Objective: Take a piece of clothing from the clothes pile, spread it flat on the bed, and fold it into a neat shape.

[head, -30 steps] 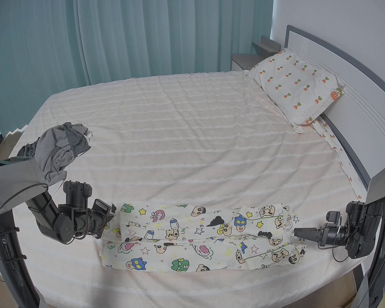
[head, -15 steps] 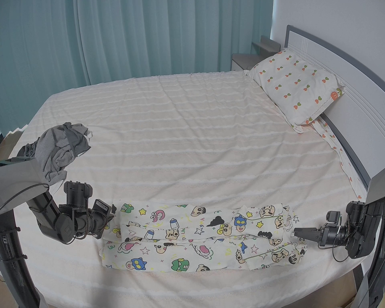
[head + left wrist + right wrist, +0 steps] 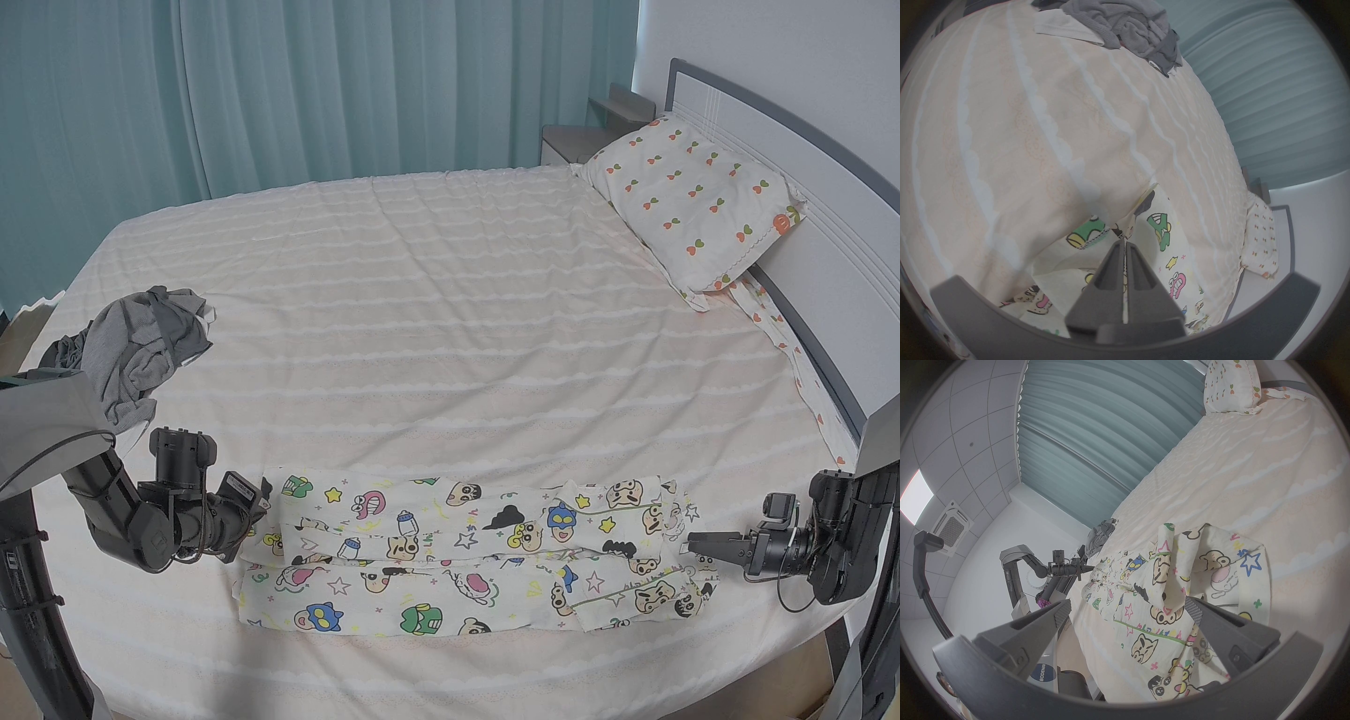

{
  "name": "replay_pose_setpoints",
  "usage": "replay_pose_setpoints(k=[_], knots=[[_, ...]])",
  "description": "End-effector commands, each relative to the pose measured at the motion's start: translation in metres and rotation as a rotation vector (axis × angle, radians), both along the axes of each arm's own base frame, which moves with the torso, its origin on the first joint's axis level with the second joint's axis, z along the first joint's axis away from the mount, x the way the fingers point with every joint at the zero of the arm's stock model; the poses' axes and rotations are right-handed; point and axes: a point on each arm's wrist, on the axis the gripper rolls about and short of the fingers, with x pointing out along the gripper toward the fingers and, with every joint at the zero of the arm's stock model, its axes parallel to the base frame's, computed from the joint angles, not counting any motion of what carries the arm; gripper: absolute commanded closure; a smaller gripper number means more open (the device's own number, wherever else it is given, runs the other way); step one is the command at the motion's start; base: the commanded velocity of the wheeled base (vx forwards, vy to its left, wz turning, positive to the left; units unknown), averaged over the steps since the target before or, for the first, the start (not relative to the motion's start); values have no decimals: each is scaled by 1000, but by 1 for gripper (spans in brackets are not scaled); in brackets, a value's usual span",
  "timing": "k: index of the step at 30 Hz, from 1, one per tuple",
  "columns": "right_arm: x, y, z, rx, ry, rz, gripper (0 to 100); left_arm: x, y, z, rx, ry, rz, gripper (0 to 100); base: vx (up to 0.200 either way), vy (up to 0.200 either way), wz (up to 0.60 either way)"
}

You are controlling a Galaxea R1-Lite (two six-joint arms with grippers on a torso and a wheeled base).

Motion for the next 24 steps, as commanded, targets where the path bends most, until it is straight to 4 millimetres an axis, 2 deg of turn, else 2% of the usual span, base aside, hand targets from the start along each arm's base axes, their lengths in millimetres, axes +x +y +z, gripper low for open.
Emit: replay_pose_setpoints(k=[1, 5, 9, 16, 17, 19, 24], knots=[[2, -1, -1, -1, -8, -1, 0, -4, 3, -4, 35, 11, -25, 100, 0, 0, 0], [2, -1, -1, -1, -7, -1, 0, -4, 2, 10, 17, -34, -41, 100, 0, 0, 0], [2, -1, -2, -1, -5, -1, 0, -6, -2, 14, 7, -40, -67, 100, 0, 0, 0], [2, -1, -2, -1, -7, -1, 0, -9, -5, 6, 33, -12, -117, 100, 0, 0, 0], [1, -1, -2, -1, -5, -1, 0, -10, -8, -2, 66, 31, -160, 100, 0, 0, 0], [1, -1, -2, -1, -5, -1, 0, -10, -9, -6, 80, 57, -176, 100, 0, 0, 0], [1, -1, -2, -1, -4, -1, 0, -5, -10, -9, 89, 70, -174, 100, 0, 0, 0]])
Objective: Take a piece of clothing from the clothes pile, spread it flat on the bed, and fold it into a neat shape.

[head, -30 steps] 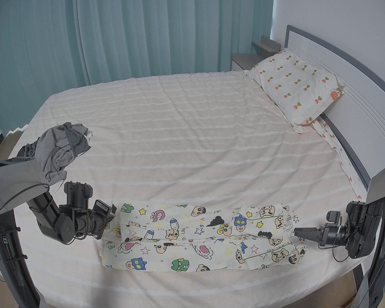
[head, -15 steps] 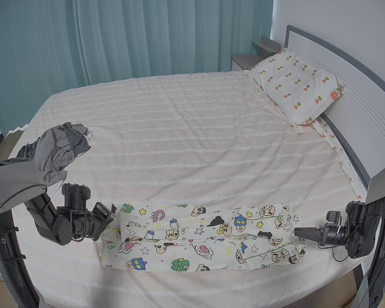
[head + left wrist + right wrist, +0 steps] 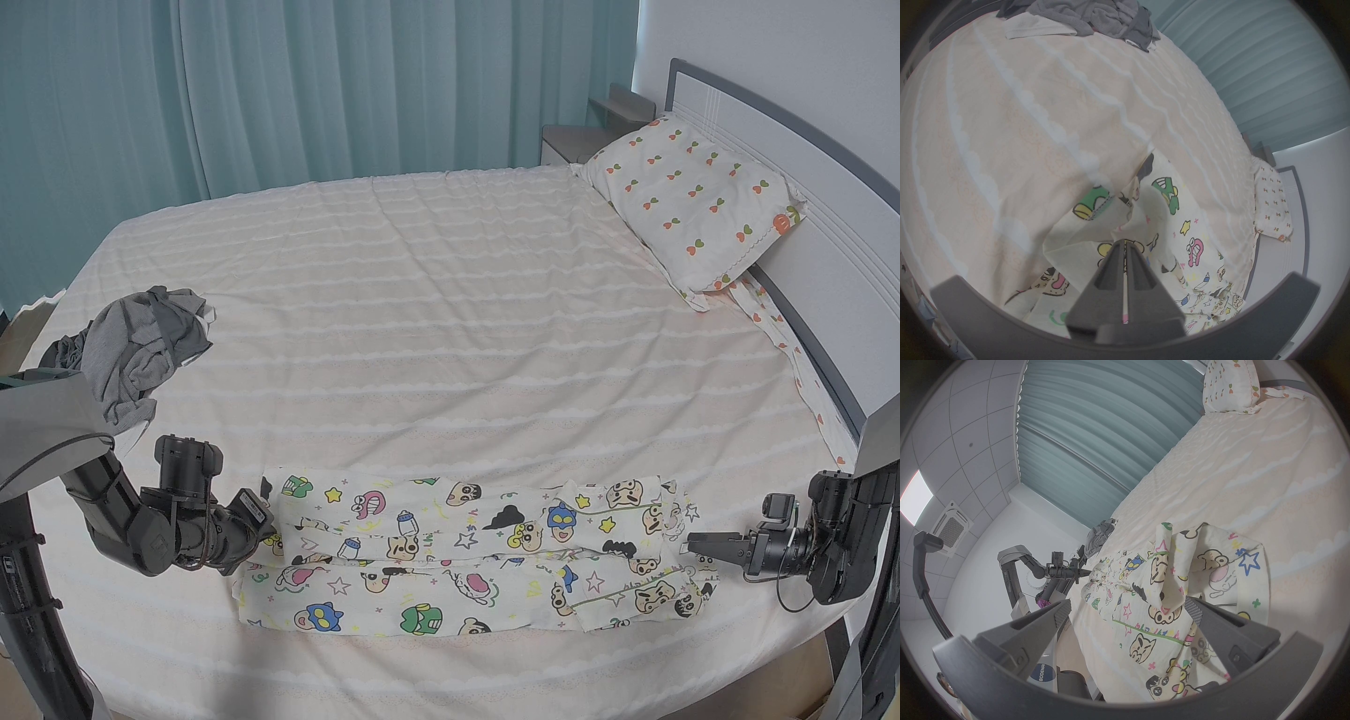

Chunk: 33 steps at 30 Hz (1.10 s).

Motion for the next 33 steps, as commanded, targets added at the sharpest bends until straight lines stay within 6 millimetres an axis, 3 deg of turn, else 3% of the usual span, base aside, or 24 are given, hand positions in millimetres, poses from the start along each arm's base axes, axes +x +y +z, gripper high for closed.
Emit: replay_pose_setpoints(k=[1, 20, 23, 33], knots=[[0, 0, 0, -2, -9, 0, 0, 6, -1, -4, 4, 0, -1, 100, 0, 0, 0], [0, 0, 0, -5, -12, 2, 0, 12, -18, -2, -6, -23, -48, 100, 0, 0, 0], [0, 0, -1, -9, -17, 3, 0, 23, -6, -7, 41, -28, 18, 100, 0, 0, 0], [-1, 0, -1, -8, -14, 3, 0, 20, 8, -10, 235, 1, 15, 100, 0, 0, 0]])
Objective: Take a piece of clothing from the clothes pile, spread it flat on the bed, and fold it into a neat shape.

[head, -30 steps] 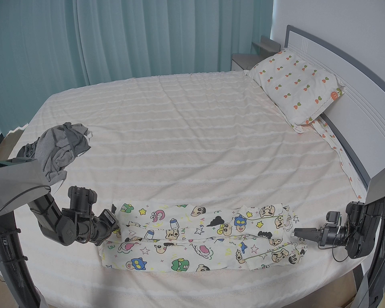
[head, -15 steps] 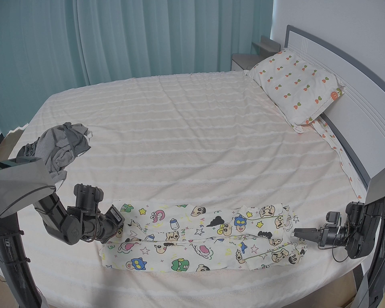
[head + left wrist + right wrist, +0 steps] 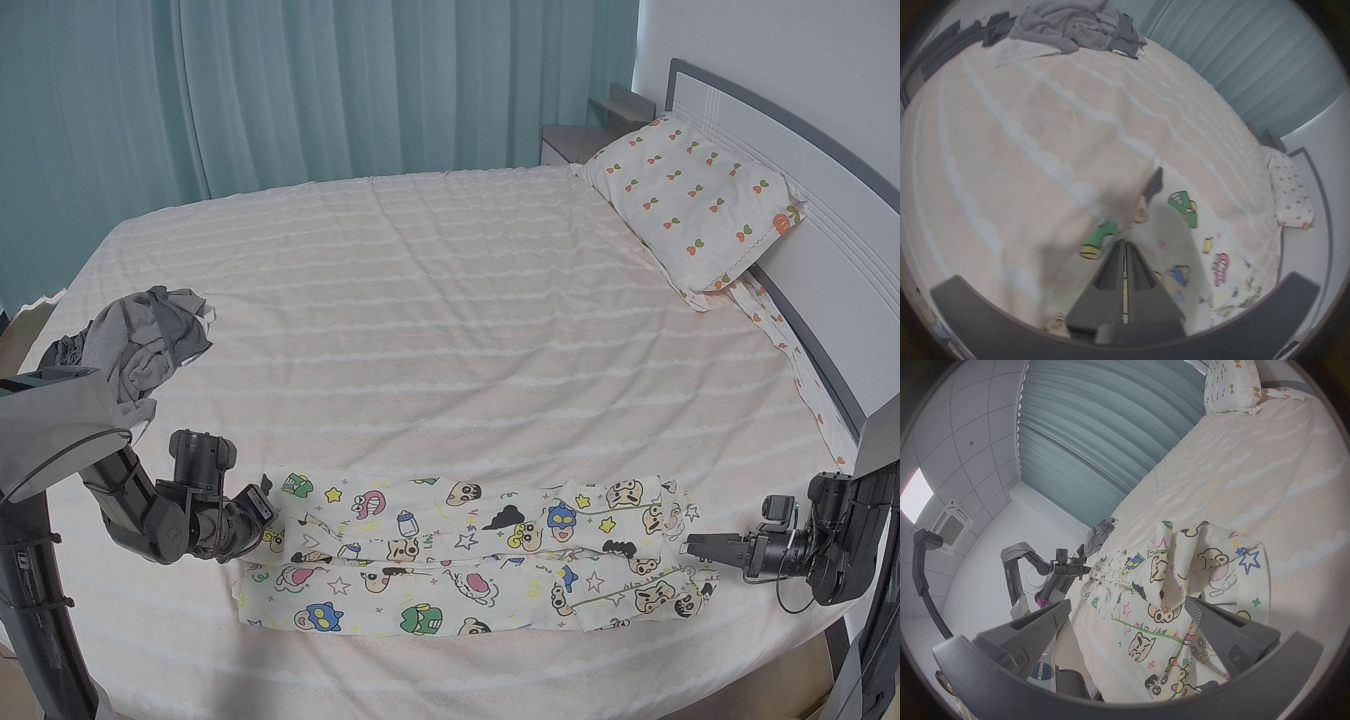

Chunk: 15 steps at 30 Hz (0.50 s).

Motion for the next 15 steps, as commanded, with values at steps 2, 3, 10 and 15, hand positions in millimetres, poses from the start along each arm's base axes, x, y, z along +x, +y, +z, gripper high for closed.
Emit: replay_pose_setpoints(k=[2, 3, 10, 15], knots=[[1, 0, 0, -2, -10, 1, 0, 0, 2, 0, 19, 5, 6, 100, 0, 0, 0], [1, 0, 0, -3, -12, 1, 0, 0, 3, 0, 43, 4, -8, 100, 0, 0, 0], [1, 0, 0, -4, -13, 1, 0, -3, -2, 19, 42, -39, -13, 100, 0, 0, 0], [1, 0, 0, -4, -13, 1, 0, -6, -17, 28, 24, -44, -43, 100, 0, 0, 0]])
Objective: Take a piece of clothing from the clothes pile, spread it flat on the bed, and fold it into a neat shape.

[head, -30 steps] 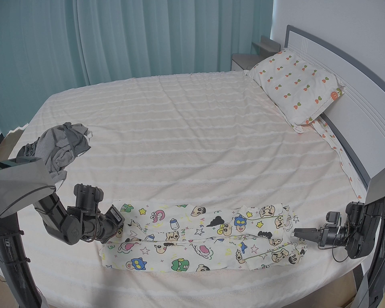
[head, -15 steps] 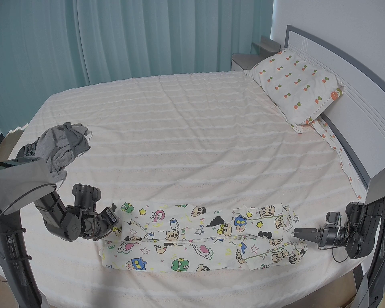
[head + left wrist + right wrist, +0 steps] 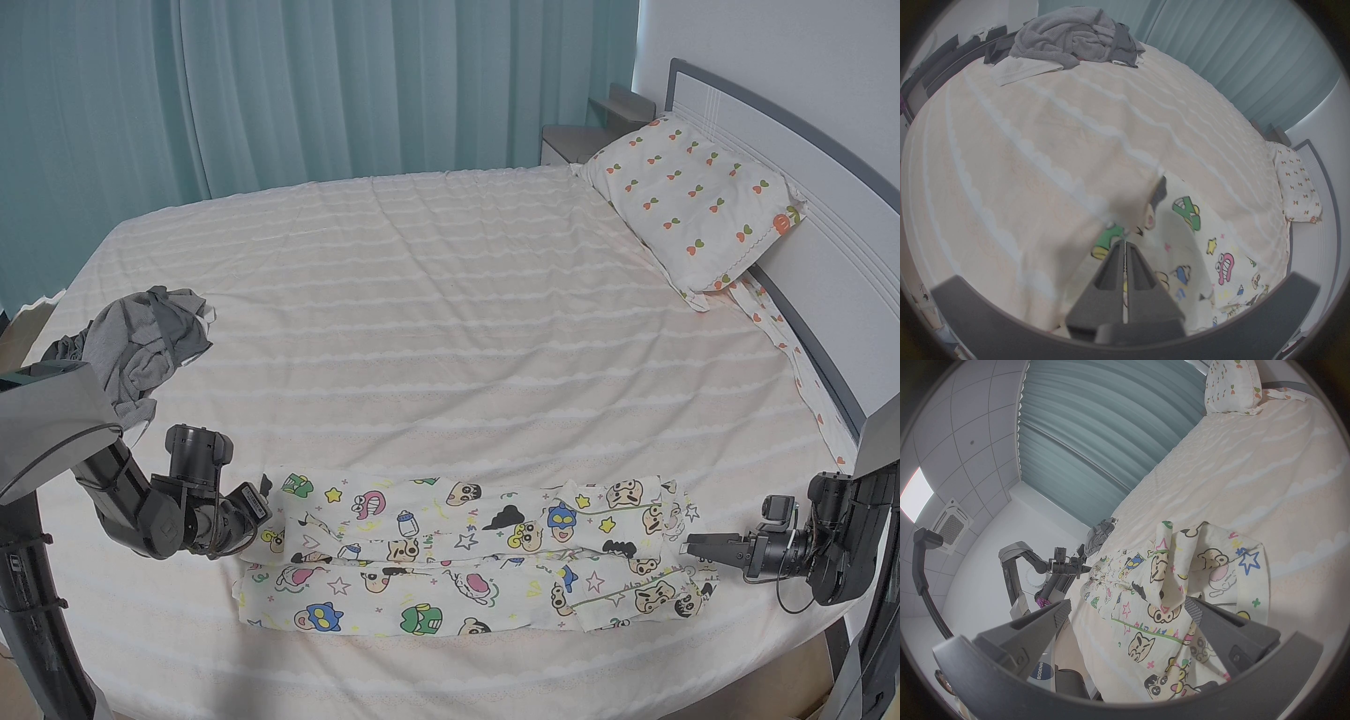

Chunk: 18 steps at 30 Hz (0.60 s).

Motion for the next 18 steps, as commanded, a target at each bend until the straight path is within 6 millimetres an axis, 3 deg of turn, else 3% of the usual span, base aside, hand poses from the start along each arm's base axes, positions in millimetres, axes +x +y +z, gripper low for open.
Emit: replay_pose_setpoints(k=[1, 8, 13, 18], knots=[[0, 0, 0, -2, -8, 1, 0, -2, -12, 15, -15, -43, -33, 100, 0, 0, 0], [1, 0, 0, -2, -10, 1, 0, -3, -23, 12, -25, -33, -61, 100, 0, 0, 0], [0, 0, 0, -1, -7, 1, 0, 3, -27, -10, -17, 19, -68, 100, 0, 0, 0], [0, 0, 0, -1, -7, 1, 0, 6, -29, -18, -21, 36, -68, 100, 0, 0, 0]])
